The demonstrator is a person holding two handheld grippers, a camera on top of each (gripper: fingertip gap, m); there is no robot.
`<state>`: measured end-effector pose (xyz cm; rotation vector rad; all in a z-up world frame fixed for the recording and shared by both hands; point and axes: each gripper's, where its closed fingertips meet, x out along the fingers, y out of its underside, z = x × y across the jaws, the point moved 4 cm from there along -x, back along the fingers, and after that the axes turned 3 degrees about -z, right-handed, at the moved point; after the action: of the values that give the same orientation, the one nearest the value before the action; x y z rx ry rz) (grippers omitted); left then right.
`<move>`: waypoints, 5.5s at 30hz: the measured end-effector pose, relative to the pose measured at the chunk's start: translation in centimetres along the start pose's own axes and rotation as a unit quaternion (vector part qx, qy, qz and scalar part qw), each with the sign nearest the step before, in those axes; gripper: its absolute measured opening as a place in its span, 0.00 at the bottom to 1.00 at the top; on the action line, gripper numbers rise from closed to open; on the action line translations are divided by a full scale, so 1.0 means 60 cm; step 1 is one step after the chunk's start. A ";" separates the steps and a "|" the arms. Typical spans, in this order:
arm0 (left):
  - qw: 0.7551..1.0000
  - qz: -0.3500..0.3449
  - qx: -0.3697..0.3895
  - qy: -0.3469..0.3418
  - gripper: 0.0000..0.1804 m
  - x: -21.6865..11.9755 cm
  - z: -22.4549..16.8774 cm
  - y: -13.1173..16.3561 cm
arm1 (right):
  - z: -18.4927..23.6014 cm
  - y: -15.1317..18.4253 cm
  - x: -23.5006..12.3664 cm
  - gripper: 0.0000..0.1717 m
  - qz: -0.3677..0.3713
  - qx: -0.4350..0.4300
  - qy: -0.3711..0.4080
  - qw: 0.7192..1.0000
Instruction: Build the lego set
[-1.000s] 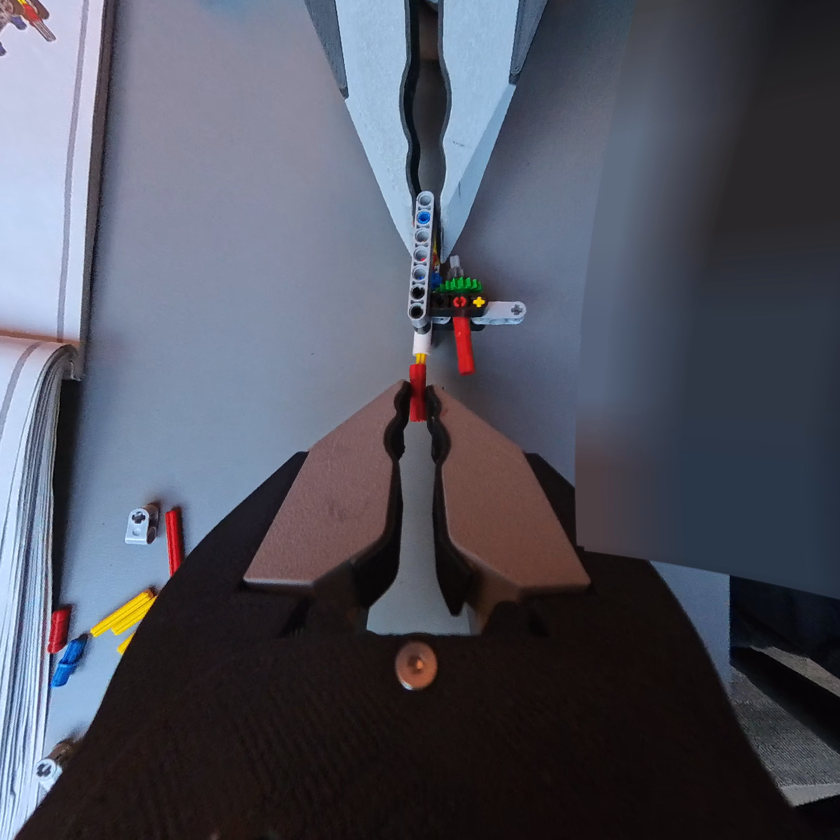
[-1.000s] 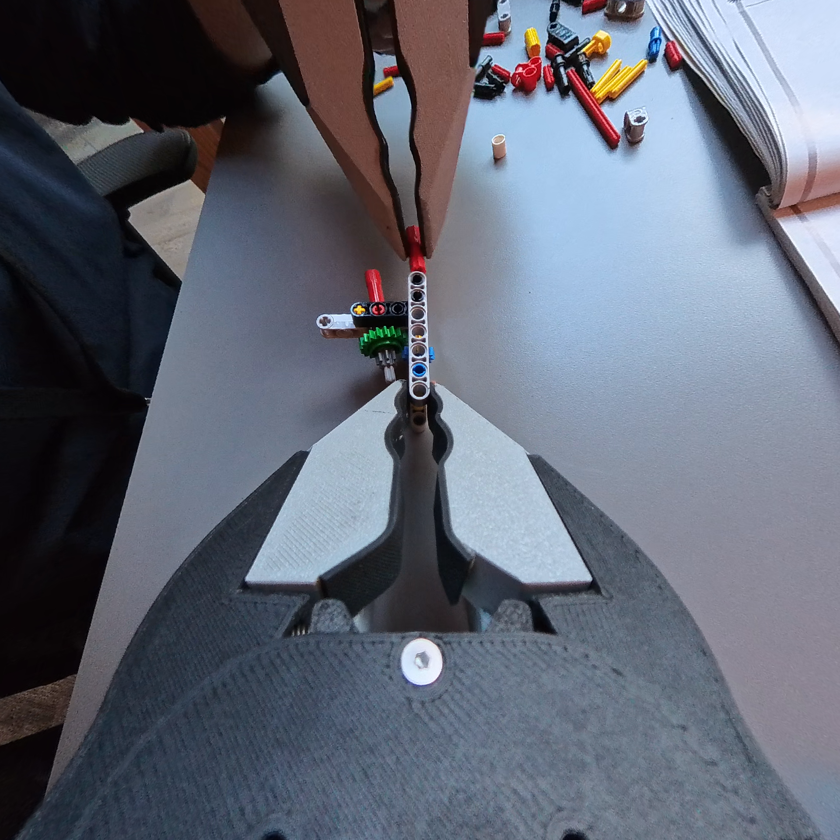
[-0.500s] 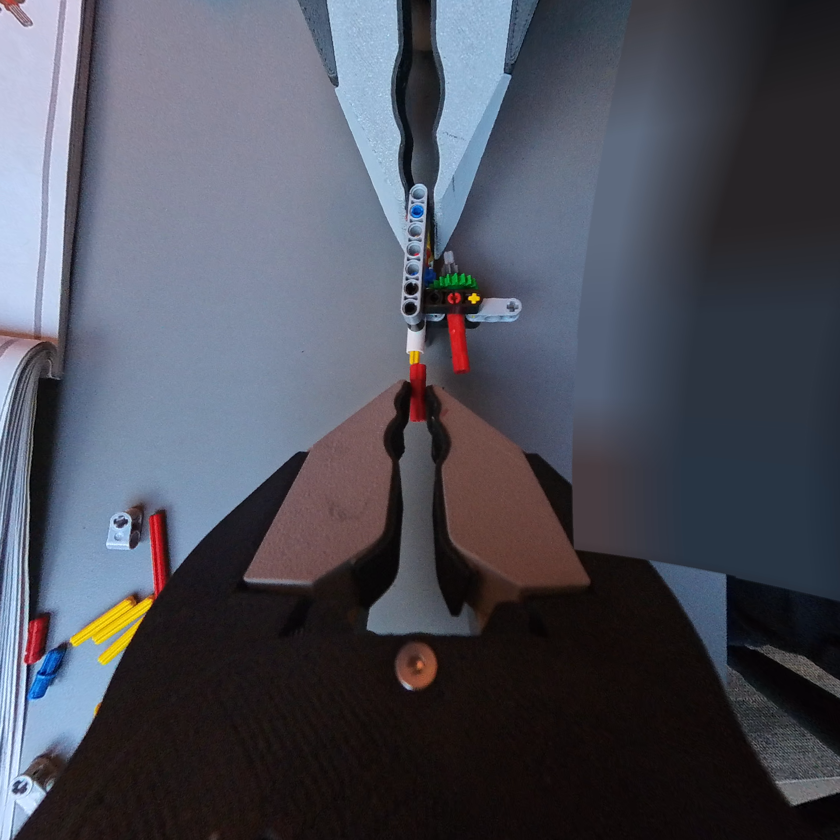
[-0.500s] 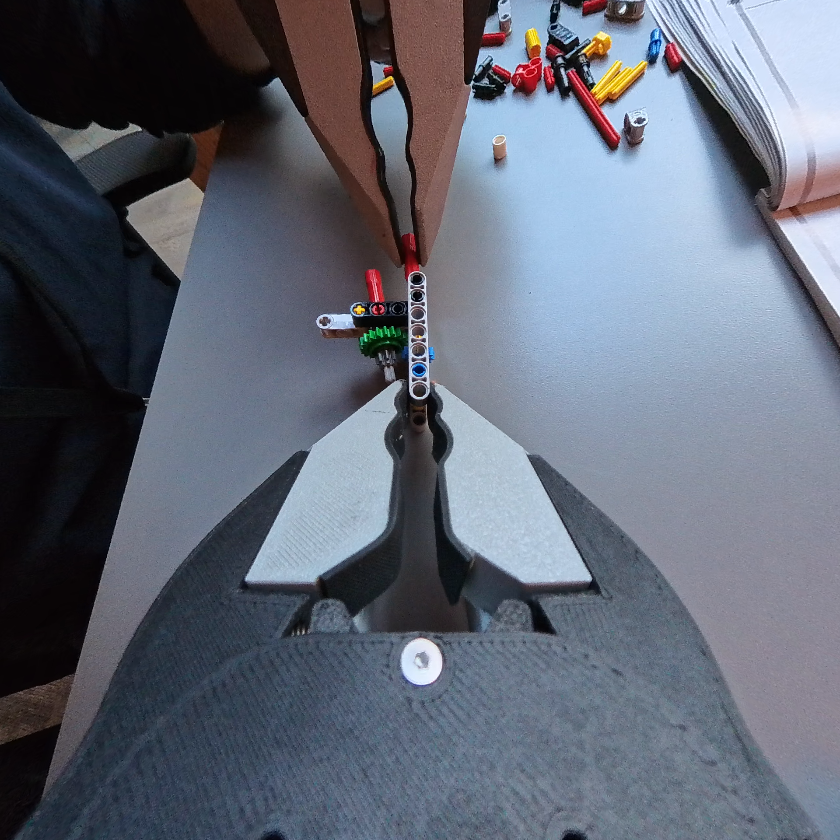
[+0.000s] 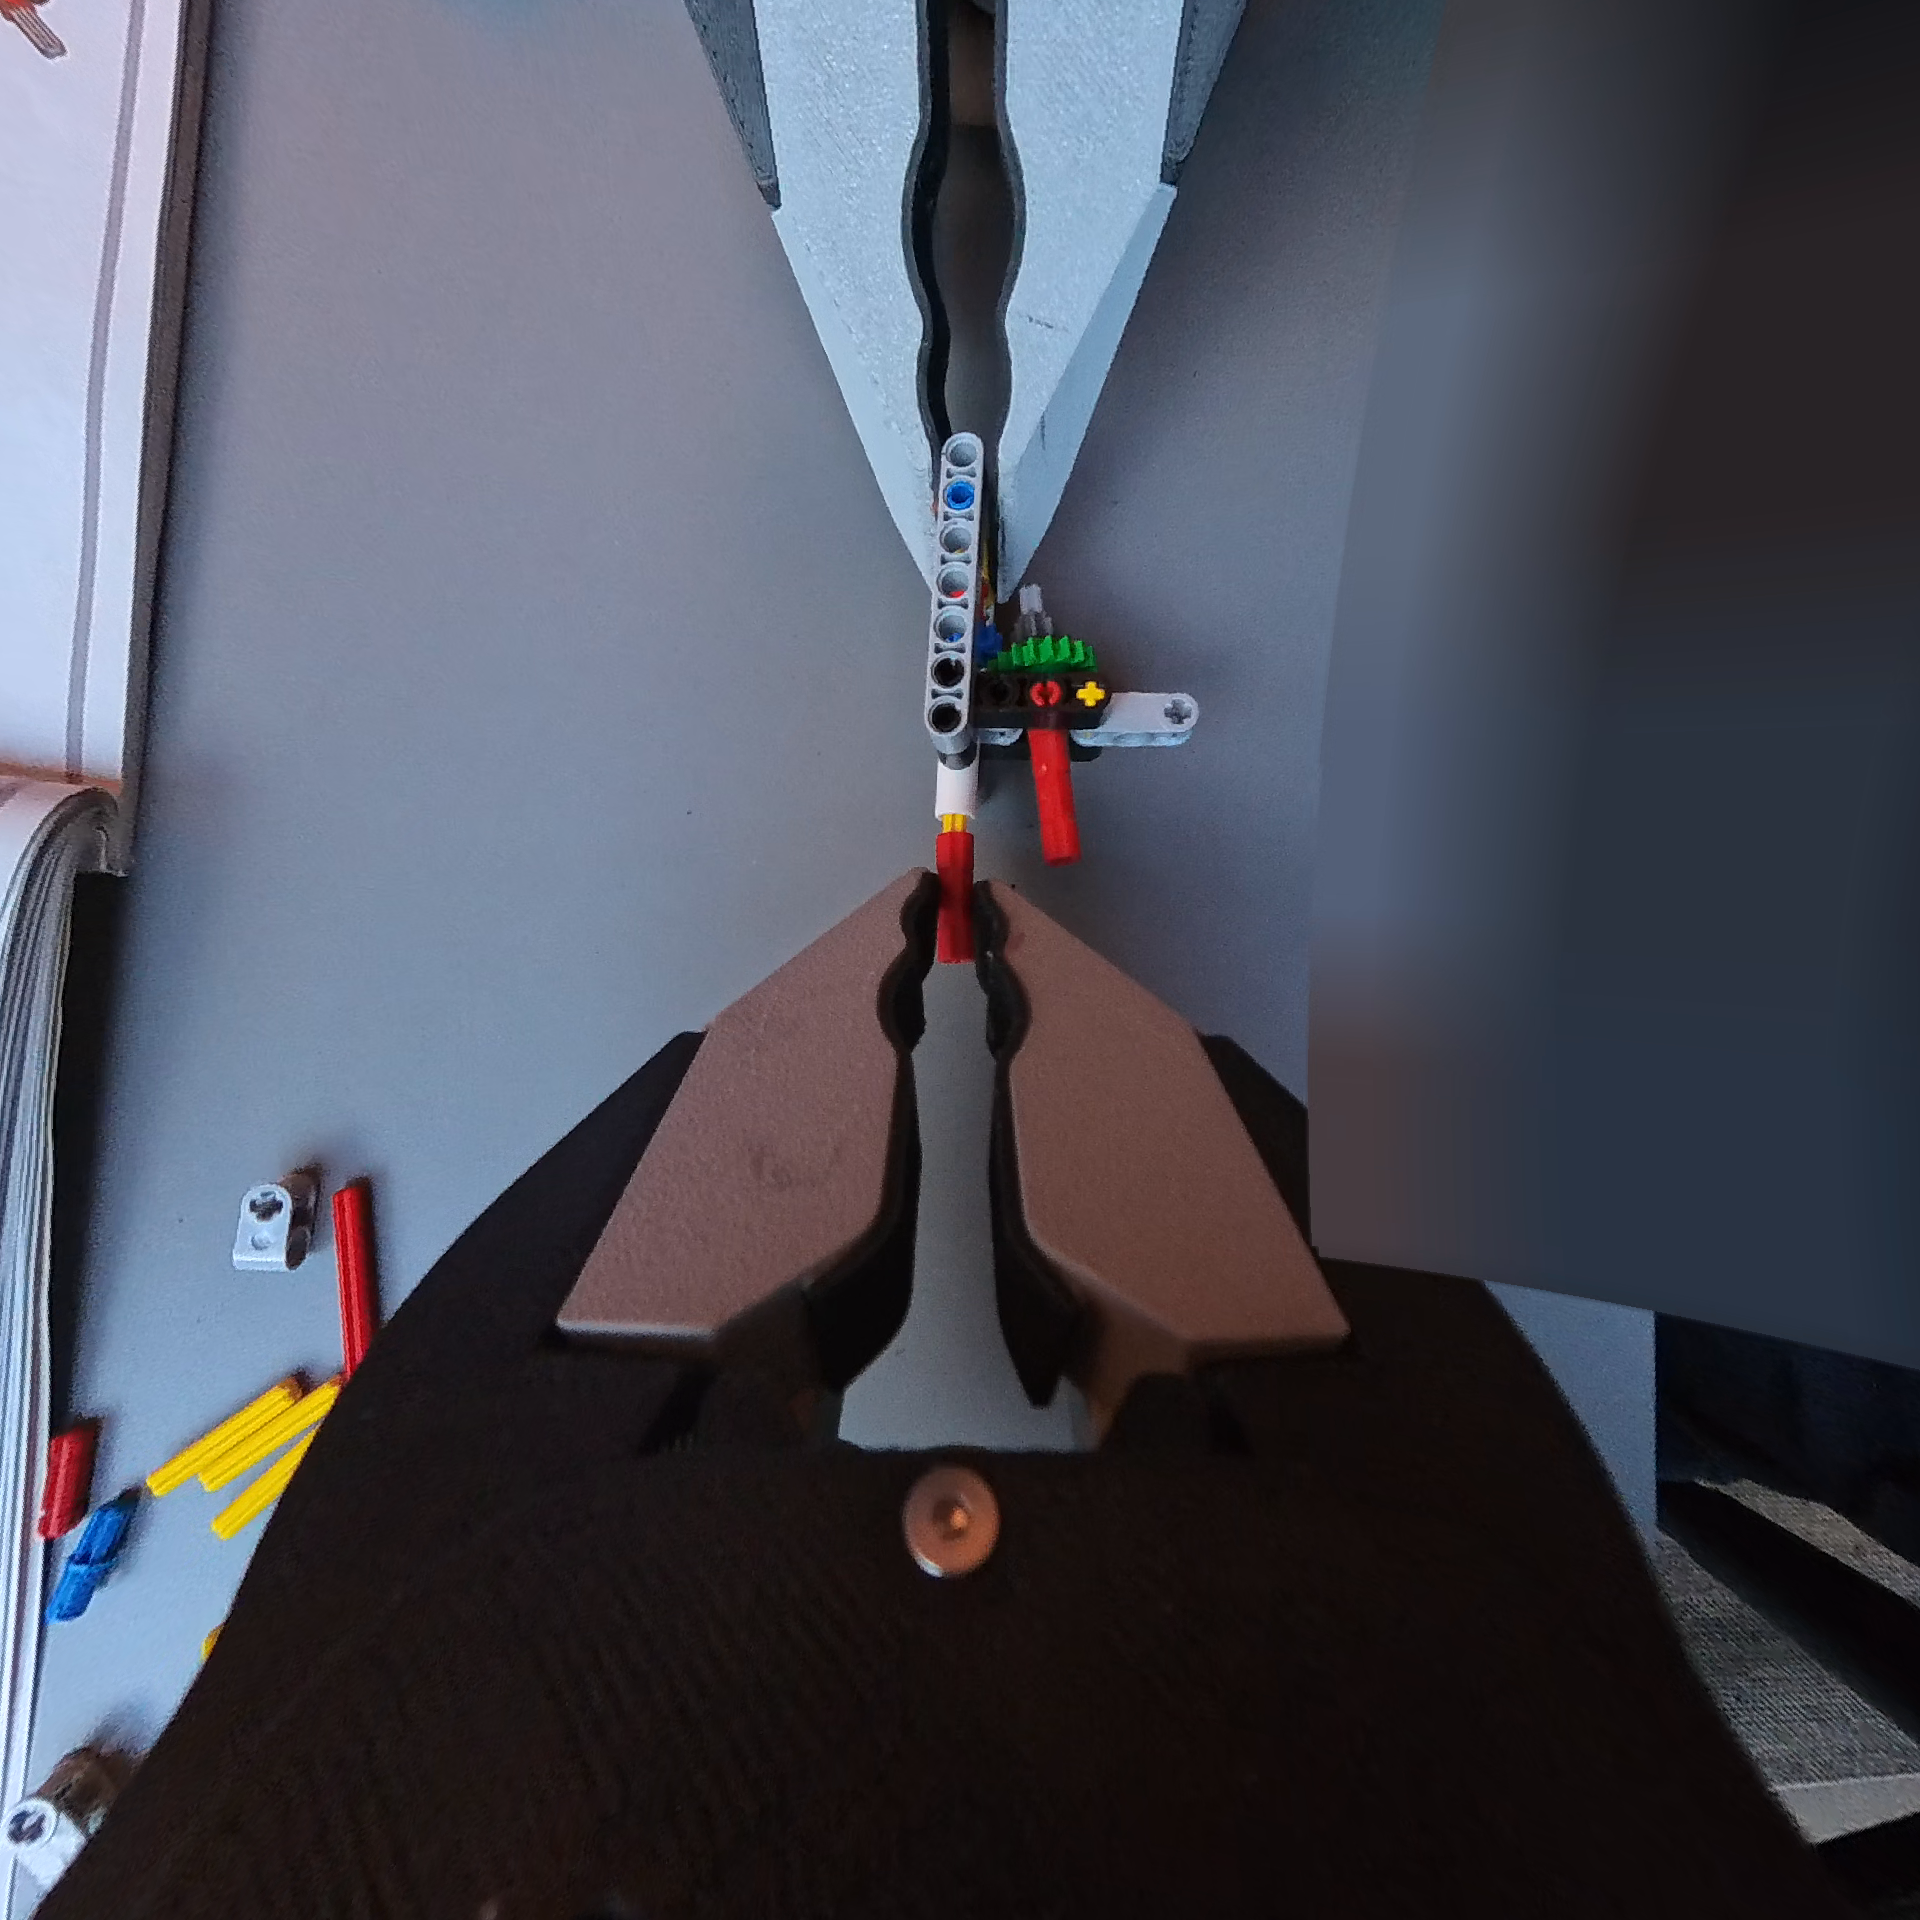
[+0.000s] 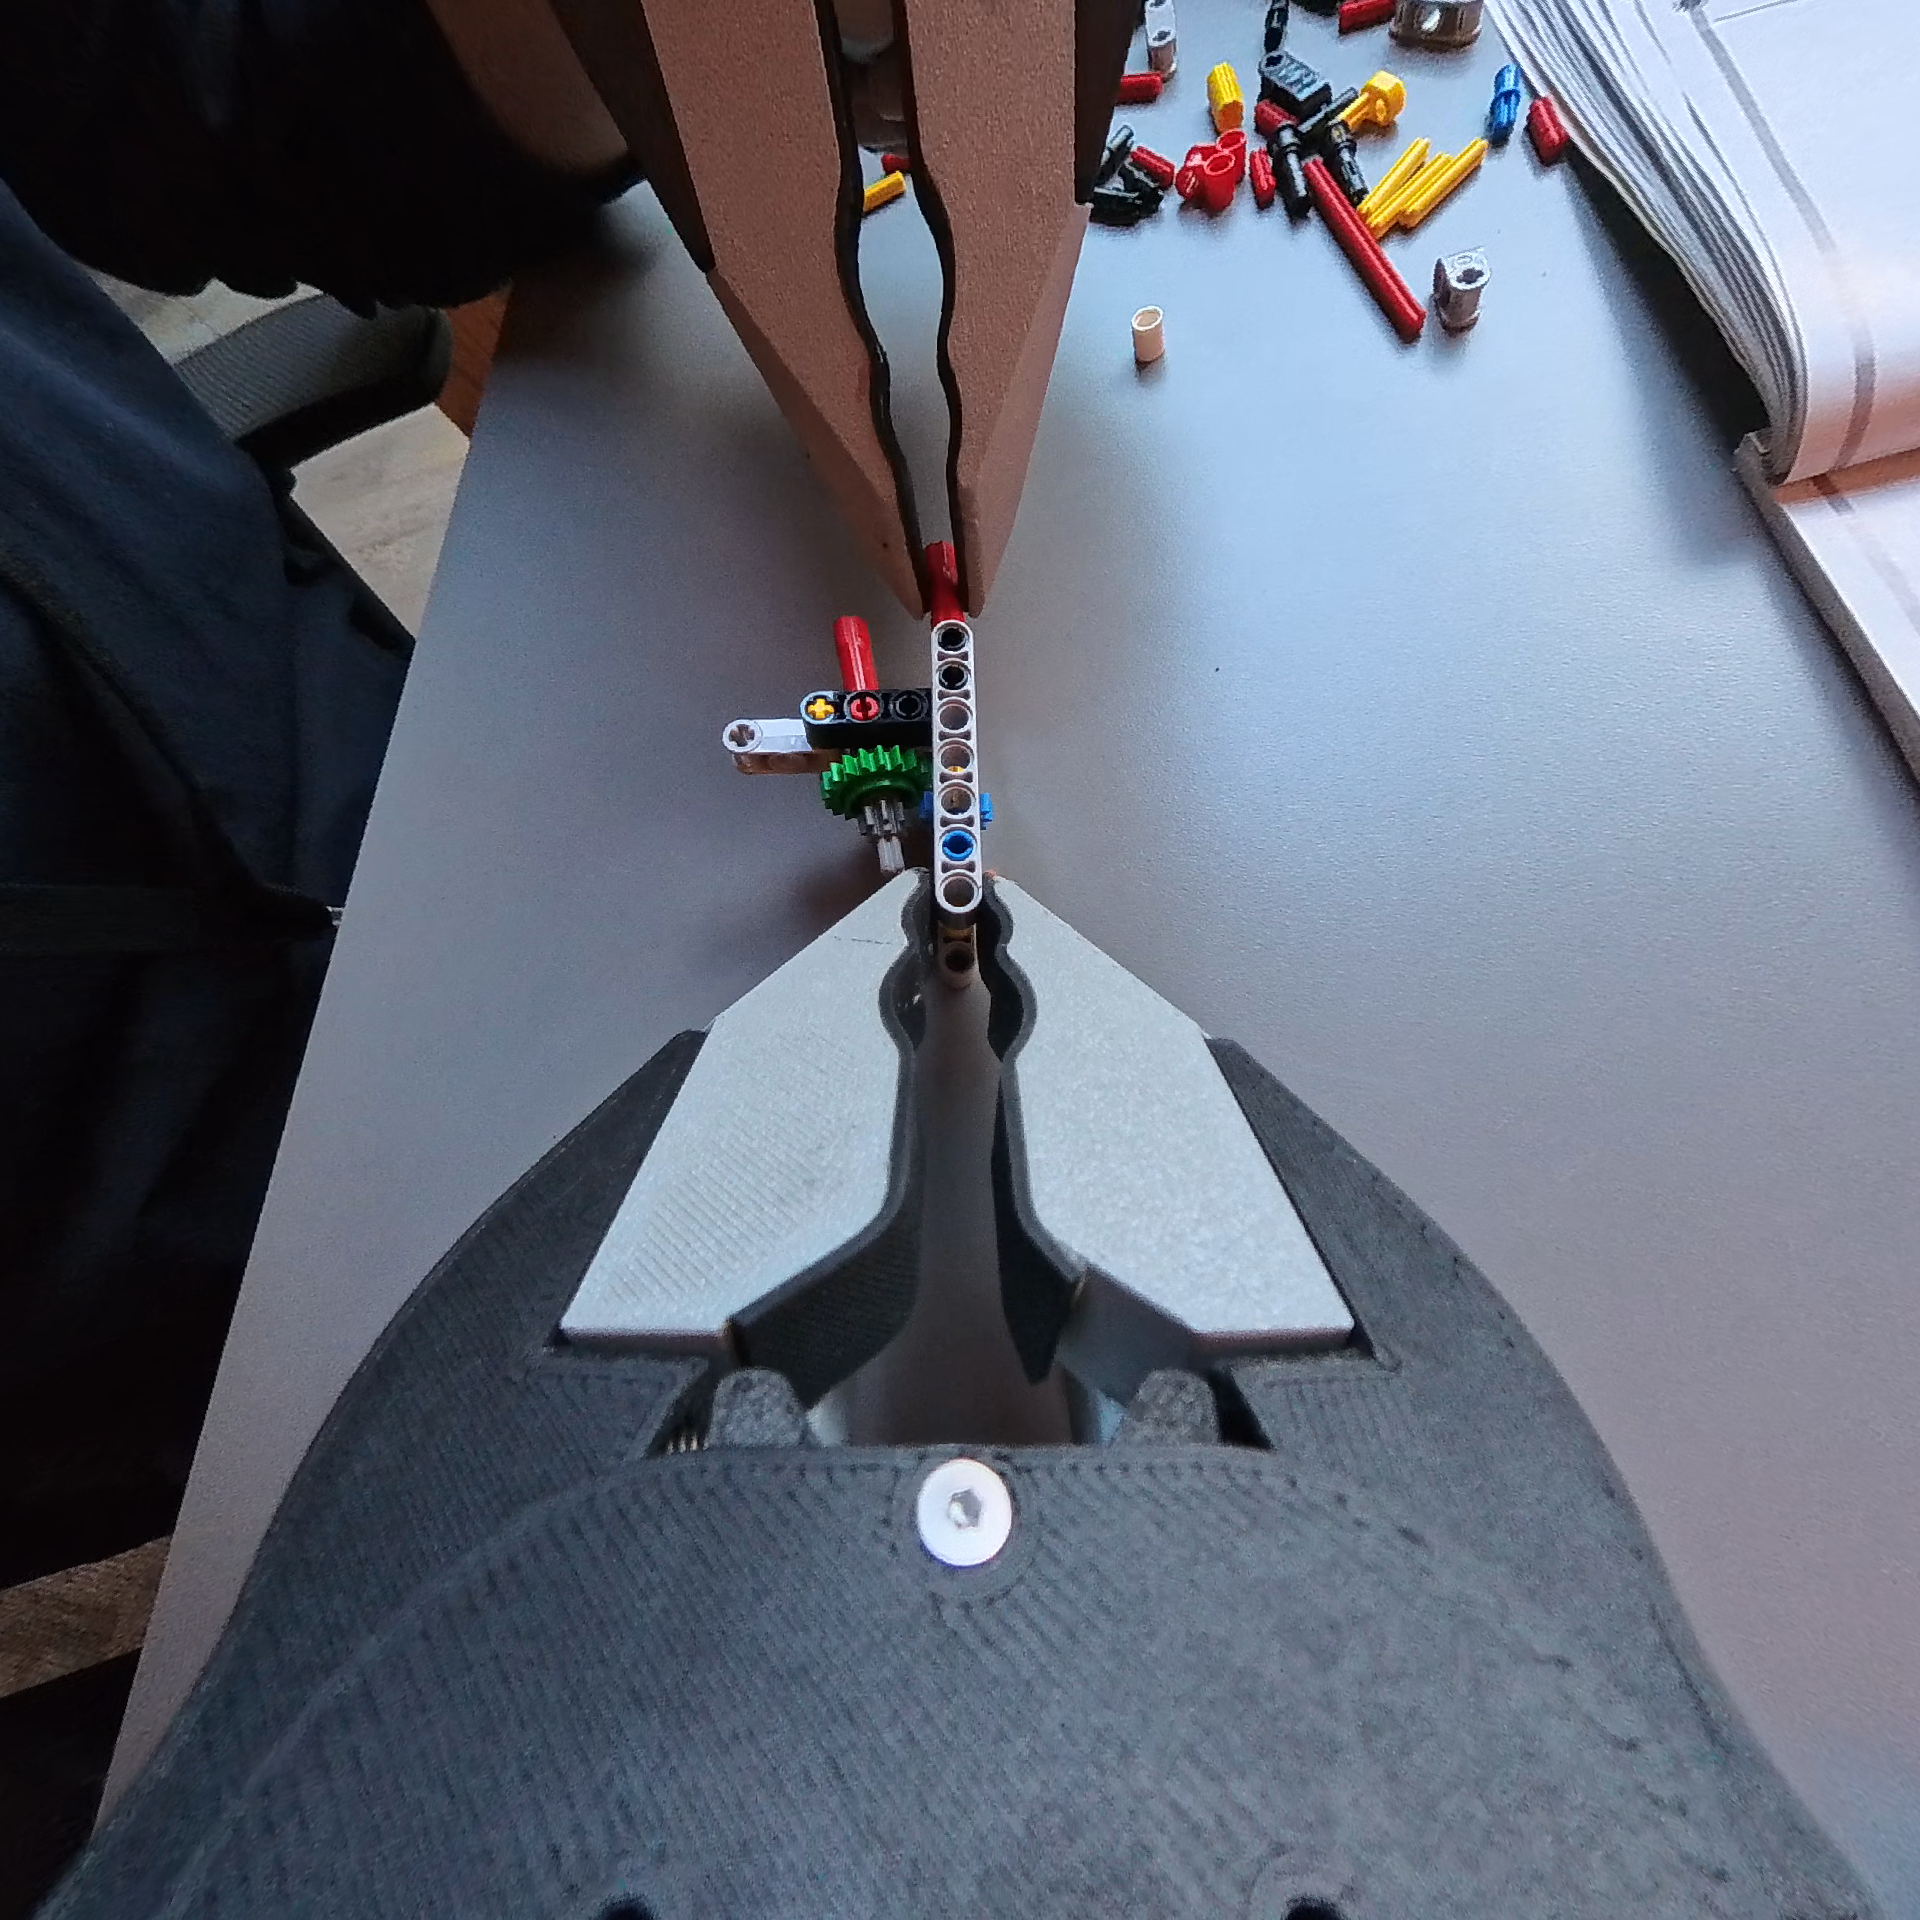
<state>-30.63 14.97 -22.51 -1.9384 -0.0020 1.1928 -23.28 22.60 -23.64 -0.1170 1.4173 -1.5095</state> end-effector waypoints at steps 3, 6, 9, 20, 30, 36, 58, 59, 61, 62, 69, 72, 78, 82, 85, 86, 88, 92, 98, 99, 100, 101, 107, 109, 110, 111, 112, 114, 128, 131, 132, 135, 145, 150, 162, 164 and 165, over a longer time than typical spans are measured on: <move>1.000 0.003 -0.002 0.002 0.01 0.000 0.000 -0.001 | 0.000 0.000 0.000 0.02 0.000 0.001 -0.001 1.000; 1.000 0.012 -0.002 0.002 0.01 0.002 -0.001 -0.002 | 0.001 0.000 0.000 0.02 0.001 0.002 -0.003 1.000; 1.000 0.022 -0.004 0.002 0.01 0.002 -0.001 -0.003 | 0.001 0.000 0.001 0.02 0.001 0.010 -0.005 1.000; 0.999 0.054 -0.003 0.005 0.01 0.004 -0.001 0.001 | 0.004 -0.002 0.006 0.02 0.003 0.010 -0.008 1.000; 0.998 0.058 0.002 0.003 0.01 0.003 -0.002 0.005 | 0.005 -0.002 0.006 0.02 0.003 0.004 -0.016 1.000; 0.997 0.070 0.005 -0.006 0.01 0.005 0.003 0.012 | 0.001 -0.002 -0.001 0.04 -0.002 0.005 -0.013 1.000; 0.999 0.036 -0.015 0.011 0.01 -0.010 -0.016 0.018 | -0.006 0.007 -0.024 0.09 0.001 -0.017 0.004 1.000; 0.999 0.030 -0.021 0.012 0.01 -0.010 -0.019 0.018 | -0.007 0.008 -0.024 0.09 0.004 -0.016 0.010 1.000; 0.999 0.022 -0.044 0.010 0.01 -0.008 -0.022 0.019 | -0.005 0.007 -0.021 0.09 0.008 -0.012 0.026 1.000; 0.998 0.020 -0.057 0.011 0.01 -0.006 -0.025 0.021 | 0.000 0.007 -0.022 0.09 0.009 -0.010 0.030 0.999; 0.985 -0.036 -0.171 -0.002 0.01 -0.003 -0.059 0.031 | 0.018 -0.002 -0.030 0.09 -0.029 -0.003 0.048 0.998; 0.976 -0.067 -0.208 -0.008 0.01 -0.001 -0.072 0.028 | 0.022 0.003 -0.031 0.09 -0.045 0.010 0.035 0.998; 0.970 -0.061 -0.235 -0.024 0.01 0.013 -0.083 0.026 | 0.025 0.006 -0.026 0.02 -0.038 -0.070 0.099 0.992; 0.969 -0.052 -0.238 -0.026 0.01 0.020 -0.083 0.021 | 0.024 0.012 -0.021 0.03 -0.017 -0.082 0.108 0.991; 0.971 -0.045 -0.235 -0.025 0.01 0.026 -0.083 0.016 | 0.024 0.011 -0.021 0.03 -0.019 -0.079 0.104 0.991; 0.971 -0.045 -0.235 -0.025 0.01 0.027 -0.082 0.014 | 0.024 0.011 -0.022 0.04 -0.019 -0.077 0.101 0.992; 0.971 -0.044 -0.235 -0.025 0.01 0.028 -0.079 0.010 | 0.023 0.011 -0.021 0.04 -0.019 -0.077 0.097 0.992; 0.970 -0.043 -0.237 -0.027 0.01 0.027 -0.074 0.007 | 0.021 0.008 -0.017 0.04 -0.014 -0.088 0.096 0.991; 0.969 -0.042 -0.243 -0.028 0.01 0.027 -0.073 0.008 | 0.020 0.011 -0.010 0.04 0.002 -0.106 0.098 0.989; 0.969 -0.042 -0.244 -0.028 0.01 0.028 -0.072 0.006 | 0.020 0.012 -0.010 0.03 0.003 -0.109 0.099 0.989; 0.968 -0.042 -0.245 -0.029 0.01 0.028 -0.071 0.006 | 0.020 0.011 -0.009 0.03 0.002 -0.112 0.099 0.989; 0.968 -0.042 -0.247 -0.029 0.01 0.029 -0.071 0.005 | 0.020 0.011 -0.009 0.03 0.002 -0.114 0.100 0.988; 0.964 -0.041 -0.259 -0.034 0.01 0.027 -0.070 0.005 | 0.017 0.011 -0.009 0.03 0.005 -0.117 0.101 0.988; 0.964 -0.040 -0.261 -0.036 0.01 0.026 -0.070 0.005 | 0.017 0.012 -0.008 0.02 0.007 -0.119 0.103 0.988; 0.964 -0.040 -0.261 -0.037 0.01 0.025 -0.070 0.005 | 0.017 0.012 -0.007 0.02 0.007 -0.120 0.104 0.987; 0.964 -0.040 -0.259 -0.038 0.01 0.024 -0.070 0.005 | 0.017 0.012 -0.007 0.02 0.007 -0.121 0.105 0.987; 0.966 -0.041 -0.253 -0.039 0.01 0.022 -0.072 0.006 | 0.018 0.012 -0.008 0.02 0.006 -0.123 0.106 0.987; 0.973 -0.043 -0.222 -0.039 0.01 0.018 -0.078 0.011 | 0.017 0.016 -0.014 0.04 0.007 -0.126 0.109 0.986; 0.992 -0.048 -0.081 -0.084 0.01 -0.015 -0.079 0.083 | 0.003 -0.005 -0.037 0.20 -0.016 -0.230 0.060 0.971; 0.995 -0.047 -0.042 -0.079 0.01 -0.014 -0.072 0.081 | 0.003 -0.005 -0.025 0.19 0.020 -0.256 0.042 0.966; 0.996 -0.046 -0.034 -0.073 0.01 -0.014 -0.070 0.080 | 0.003 -0.007 -0.021 0.19 0.024 -0.259 0.034 0.965; 0.998 -0.038 -0.026 -0.053 0.01 -0.013 -0.063 0.076 | 0.003 -0.016 -0.006 0.18 0.025 -0.261 0.012 0.965; 0.995 -0.036 -0.081 -0.043 0.01 -0.011 -0.055 0.053 | 0.016 -0.012 0.007 0.02 0.031 -0.168 -0.012 0.985; 0.997 -0.034 -0.052 -0.036 0.01 -0.012 -0.047 0.047 | 0.029 -0.012 0.003 0.02 0.020 -0.048 -0.032 0.998; 0.999 -0.020 0.031 -0.009 0.01 0.014 -0.023 0.024 | 0.030 0.000 -0.002 0.02 0.024 0.037 -0.030 0.999; 0.999 -0.019 0.034 -0.004 0.02 0.020 -0.020 0.027 | 0.030 -0.005 -0.004 0.02 0.032 0.061 -0.041 0.997; 0.999 -0.028 0.033 0.006 0.02 0.022 -0.022 0.026 | 0.031 -0.009 -0.007 0.02 0.037 0.075 -0.048 0.995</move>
<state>-29.57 13.65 -24.25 -1.8762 -0.0105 1.1321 -22.17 21.48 -22.43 -0.0426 1.2142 -1.5229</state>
